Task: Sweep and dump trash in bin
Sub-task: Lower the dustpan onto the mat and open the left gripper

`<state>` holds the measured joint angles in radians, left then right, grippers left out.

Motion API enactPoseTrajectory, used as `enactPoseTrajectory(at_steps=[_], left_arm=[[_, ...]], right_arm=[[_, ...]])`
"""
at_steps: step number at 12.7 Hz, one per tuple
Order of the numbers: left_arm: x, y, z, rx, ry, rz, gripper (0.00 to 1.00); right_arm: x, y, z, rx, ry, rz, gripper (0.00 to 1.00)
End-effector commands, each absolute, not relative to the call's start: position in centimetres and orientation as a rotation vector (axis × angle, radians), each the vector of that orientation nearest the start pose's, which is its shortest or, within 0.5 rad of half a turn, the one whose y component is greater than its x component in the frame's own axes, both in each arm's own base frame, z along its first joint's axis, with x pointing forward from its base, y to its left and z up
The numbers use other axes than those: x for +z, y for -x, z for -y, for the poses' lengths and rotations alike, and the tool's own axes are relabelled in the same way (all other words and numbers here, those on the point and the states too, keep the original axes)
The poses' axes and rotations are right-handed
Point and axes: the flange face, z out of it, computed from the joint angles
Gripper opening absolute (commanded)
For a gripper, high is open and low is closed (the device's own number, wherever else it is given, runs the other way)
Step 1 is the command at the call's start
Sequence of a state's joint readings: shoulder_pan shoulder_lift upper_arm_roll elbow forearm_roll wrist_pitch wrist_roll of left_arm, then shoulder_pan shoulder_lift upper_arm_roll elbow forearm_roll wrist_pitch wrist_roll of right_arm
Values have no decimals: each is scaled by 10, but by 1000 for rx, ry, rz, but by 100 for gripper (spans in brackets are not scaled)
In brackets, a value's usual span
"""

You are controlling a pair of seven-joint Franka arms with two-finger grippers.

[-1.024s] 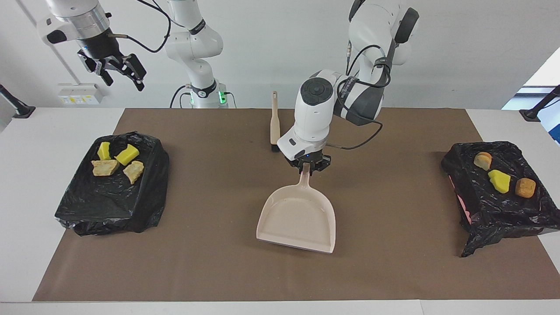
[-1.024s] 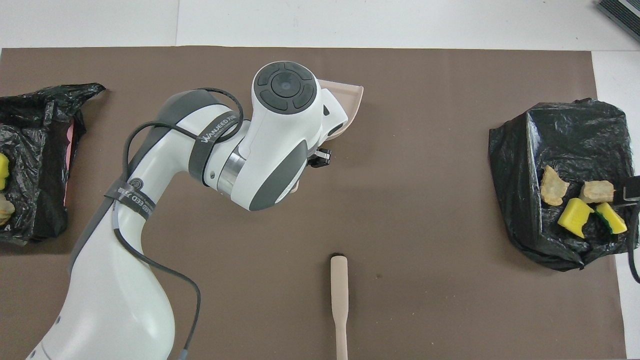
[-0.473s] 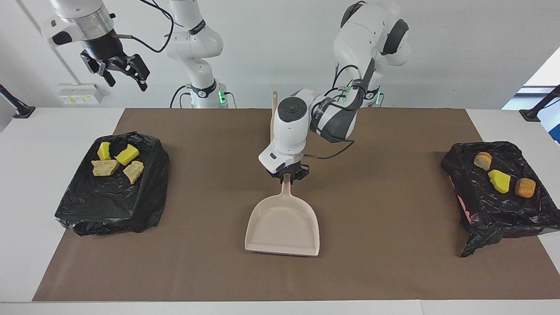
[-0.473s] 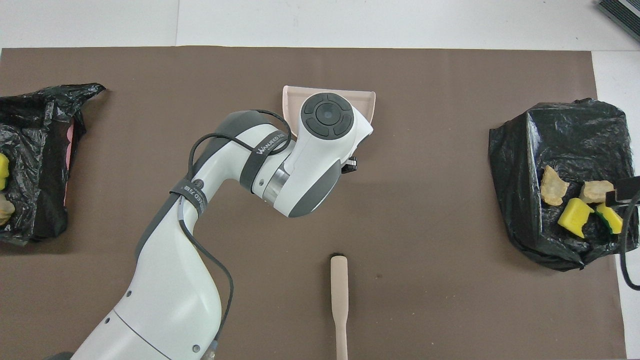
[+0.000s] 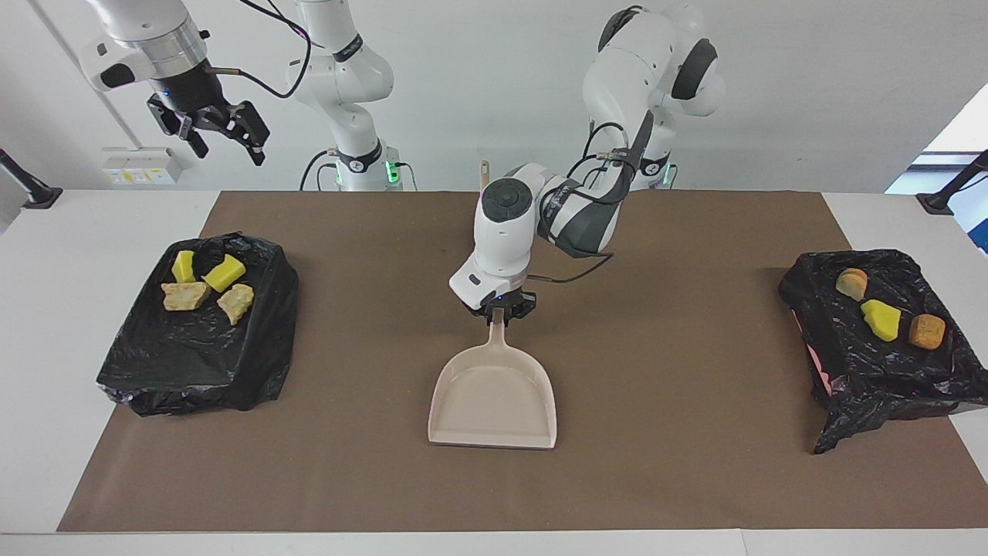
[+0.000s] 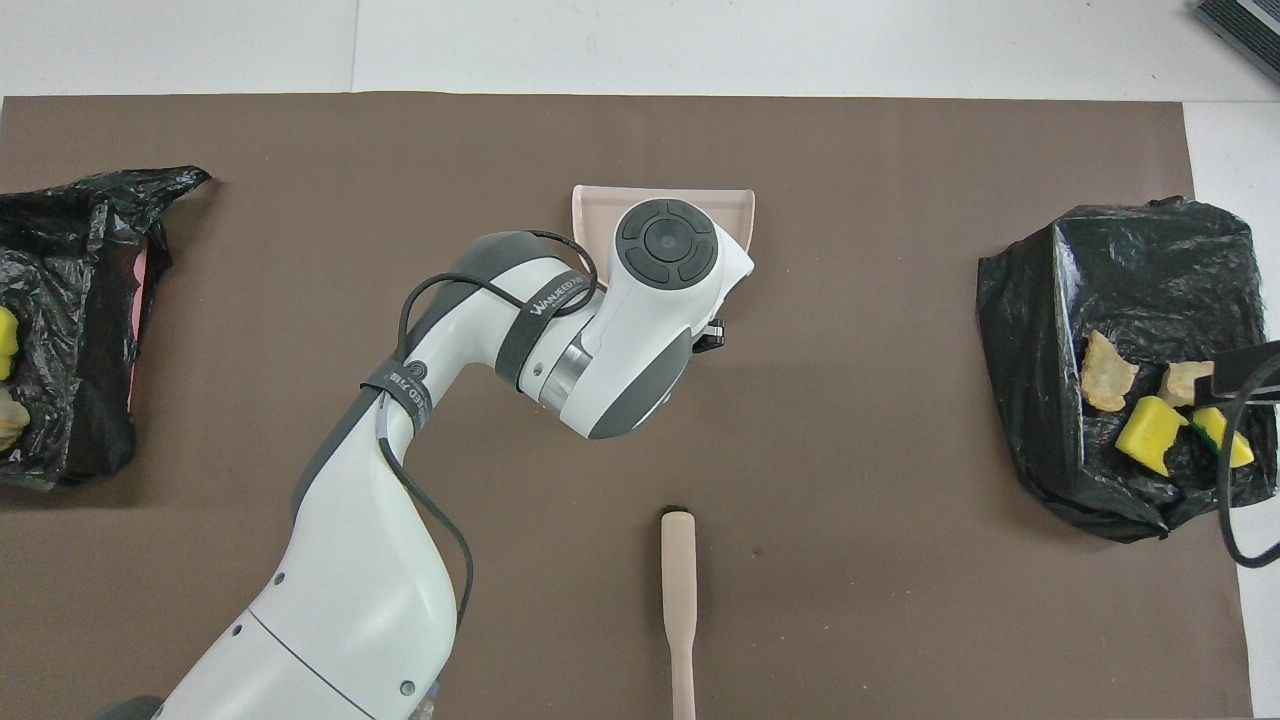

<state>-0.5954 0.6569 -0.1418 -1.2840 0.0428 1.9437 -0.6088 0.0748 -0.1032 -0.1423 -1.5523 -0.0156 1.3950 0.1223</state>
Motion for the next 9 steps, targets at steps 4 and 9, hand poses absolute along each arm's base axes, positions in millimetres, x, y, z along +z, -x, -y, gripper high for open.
enactPoseTrajectory(at_steps=[4,9], left_arm=[[377,-565,468,13,3199,-138,87],[453,-574,376,-65,3193,-10,100]], right_arm=[[664,-502,44,110,3128,-256,100],[668,-499,40,88,3127,-258,100]])
